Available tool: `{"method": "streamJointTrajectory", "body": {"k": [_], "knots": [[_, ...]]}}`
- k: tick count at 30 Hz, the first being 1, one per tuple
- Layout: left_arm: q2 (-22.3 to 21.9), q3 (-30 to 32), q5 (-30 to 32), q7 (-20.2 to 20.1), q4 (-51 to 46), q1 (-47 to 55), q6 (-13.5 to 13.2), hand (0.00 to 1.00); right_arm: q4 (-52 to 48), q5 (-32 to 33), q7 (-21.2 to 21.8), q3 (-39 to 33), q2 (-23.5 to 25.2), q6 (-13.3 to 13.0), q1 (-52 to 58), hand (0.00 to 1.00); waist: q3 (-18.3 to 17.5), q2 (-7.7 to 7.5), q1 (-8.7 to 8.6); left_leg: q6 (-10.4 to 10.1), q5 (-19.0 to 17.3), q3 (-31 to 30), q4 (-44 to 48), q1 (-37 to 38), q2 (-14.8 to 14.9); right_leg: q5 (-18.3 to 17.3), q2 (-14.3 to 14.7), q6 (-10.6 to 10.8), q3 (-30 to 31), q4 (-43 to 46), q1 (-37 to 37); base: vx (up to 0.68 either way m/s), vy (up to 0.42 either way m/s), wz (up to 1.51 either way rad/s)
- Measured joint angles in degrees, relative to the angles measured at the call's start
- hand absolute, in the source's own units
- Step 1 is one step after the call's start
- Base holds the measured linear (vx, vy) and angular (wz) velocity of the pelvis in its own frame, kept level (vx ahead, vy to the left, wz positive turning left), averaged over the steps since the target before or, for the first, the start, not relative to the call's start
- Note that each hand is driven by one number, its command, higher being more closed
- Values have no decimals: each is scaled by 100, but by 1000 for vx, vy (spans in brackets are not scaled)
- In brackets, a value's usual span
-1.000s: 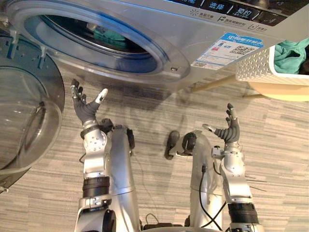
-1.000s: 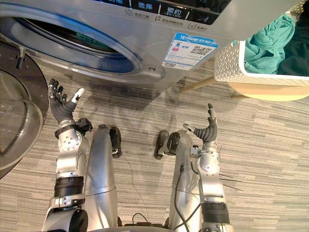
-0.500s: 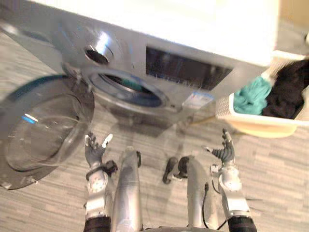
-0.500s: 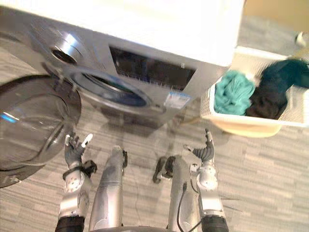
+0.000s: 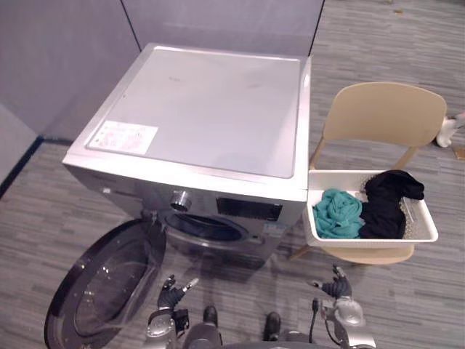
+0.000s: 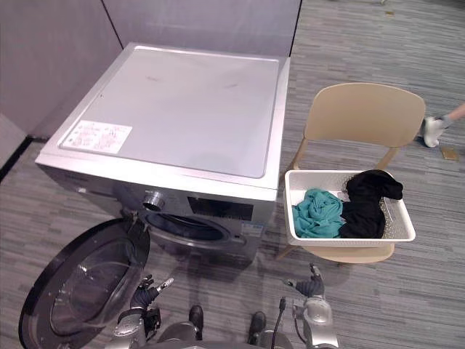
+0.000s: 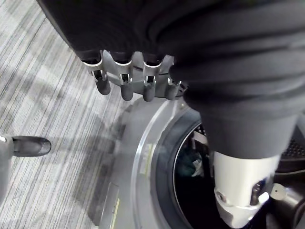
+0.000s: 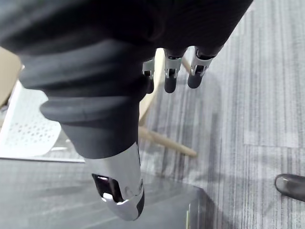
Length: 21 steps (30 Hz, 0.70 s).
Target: Pick up the laundry basket with both hands and put the clothes into the washing machine.
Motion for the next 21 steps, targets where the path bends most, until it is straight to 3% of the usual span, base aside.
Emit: {"method": "streamJointTrajectory", "body": {"k": [9,11,14,17,19,21], "knots": [[11,-40,126,3,325,-71,44,0,428,220,98,-248,-89,-5,-173,0,4,0,-4,21,-13,-2,-86,194,-176,591,24,52,727,-613,80,-49,36,-38],[11,-55,201,2,391,-96,54,0,458,229,97,-250,-87,-5,-194,0,14,10,-11,145,-100,19,-96,229,-203,716,28,87,930,-714,44,-115,63,-65],[20,-88,219,10,427,-113,107,0,518,422,93,-283,-67,5,-343,0,175,-31,-3,177,-334,476,96,210,-292,929,11,232,1621,-741,-270,-142,73,-117],[51,-88,222,32,427,-215,119,0,326,624,83,-277,-50,6,-536,0,330,-53,-13,285,-722,1126,669,-151,-217,923,78,198,2122,-707,-798,-131,48,-152],[75,-150,238,35,436,-317,133,0,311,678,69,-240,-40,6,-630,0,416,78,-43,369,-679,1826,742,-256,122,775,-34,-177,820,-504,-1115,-79,-5,-182],[261,-272,367,32,536,-415,171,0,387,678,58,-180,-6,3,-757,0,458,69,-61,366,-681,2787,755,-66,394,326,-444,-756,-1982,573,-1372,51,-36,-210]]}}
